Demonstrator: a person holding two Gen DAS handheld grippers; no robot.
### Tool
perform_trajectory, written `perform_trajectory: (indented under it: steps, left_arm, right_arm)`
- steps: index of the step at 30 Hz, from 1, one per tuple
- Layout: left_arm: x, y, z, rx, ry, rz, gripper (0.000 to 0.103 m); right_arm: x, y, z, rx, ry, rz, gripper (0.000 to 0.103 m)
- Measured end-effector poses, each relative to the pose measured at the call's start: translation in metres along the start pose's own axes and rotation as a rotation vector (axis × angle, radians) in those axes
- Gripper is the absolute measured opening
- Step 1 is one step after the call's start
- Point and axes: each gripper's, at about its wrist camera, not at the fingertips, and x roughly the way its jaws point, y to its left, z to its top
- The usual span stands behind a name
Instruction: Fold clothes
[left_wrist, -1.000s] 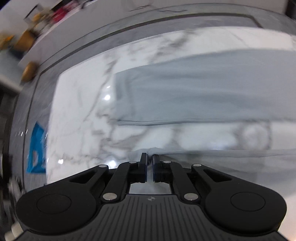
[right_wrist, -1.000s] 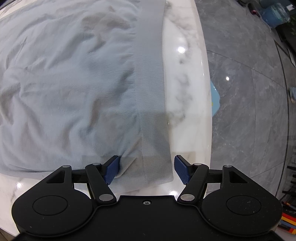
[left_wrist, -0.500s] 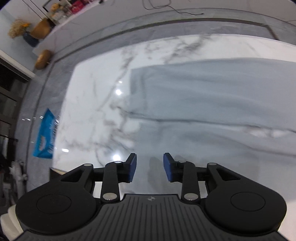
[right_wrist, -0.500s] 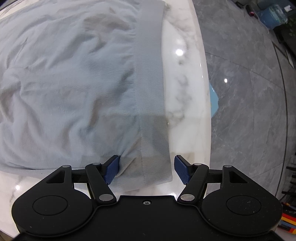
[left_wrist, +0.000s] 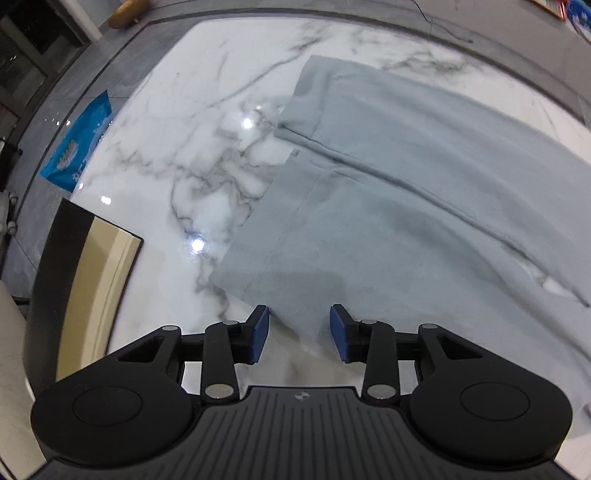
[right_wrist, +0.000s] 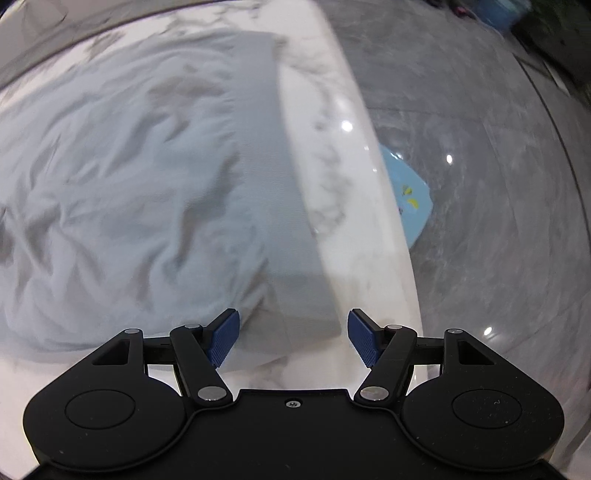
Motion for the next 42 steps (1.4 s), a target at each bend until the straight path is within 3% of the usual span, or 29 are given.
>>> perform_trajectory:
  steps: [1,2,5,8,11,16,17,18,20,23,25,31,35,37,42]
  left_arm:
    - [0.000,0.001,-0.001,-0.005,-0.002,-0.013,0.026]
    - [-0.001,0.003,-0.002,-0.014,-0.004,-0.032,0.018]
    - [-0.002,-0.004,-0.004,0.026,-0.008,-0.028,0.004]
    - [-0.001,-0.014,-0.006,0.086,-0.014,0.011,0.002]
    - [-0.001,-0.019,-0.008,0.119,-0.014,0.033,0.002]
    - [0.000,-0.022,-0.011,0.155,0.002,0.058,0.001]
    - [0.000,-0.023,-0.012,0.160,0.005,0.061,0.001]
    - [0.000,-0.023,-0.013,0.166,0.008,0.064,0.001]
    - [0.000,-0.022,-0.015,0.168,0.014,0.065,0.001]
    - [-0.001,-0.019,-0.018,0.163,0.014,0.075,0.001]
    - [-0.006,-0.017,-0.021,0.162,-0.001,0.090,0.001]
    - [-0.022,-0.013,-0.025,0.174,-0.008,0.101,0.001]
    - [-0.024,-0.013,-0.032,0.213,0.023,0.109,0.001]
    - [-0.023,-0.012,-0.036,0.228,0.025,0.110,0.001]
    - [-0.033,-0.008,-0.034,0.209,-0.005,0.010,0.007]
  right_arm:
    - [0.002,-0.007,-0.001,0.032,-0.005,0.007,0.064]
    - [-0.034,-0.011,-0.013,0.053,-0.008,0.013,0.064]
    - [0.005,-0.020,0.002,0.106,-0.007,0.039,0.064]
    - [0.034,-0.026,0.016,0.135,-0.012,0.053,0.064]
    - [0.028,-0.028,0.014,0.165,-0.020,0.094,0.064]
    - [-0.014,-0.013,-0.013,0.190,-0.008,0.113,0.061]
    - [-0.012,-0.012,-0.019,0.190,-0.002,0.112,0.056]
    - [-0.010,-0.010,-0.020,0.187,-0.002,0.115,0.040]
    - [-0.009,-0.002,-0.021,0.171,-0.017,0.099,0.032]
    - [-0.018,0.008,-0.032,0.156,-0.040,0.061,0.008]
    - [-0.032,0.002,-0.032,0.184,-0.084,-0.009,0.007]
    - [-0.057,0.006,-0.046,0.173,-0.099,-0.082,0.007]
    - [-0.053,-0.005,-0.045,0.162,-0.114,-0.097,0.009]
    - [-0.045,-0.002,-0.044,0.139,-0.116,-0.099,0.014]
    - [-0.048,-0.002,-0.058,0.031,-0.165,-0.103,0.023]
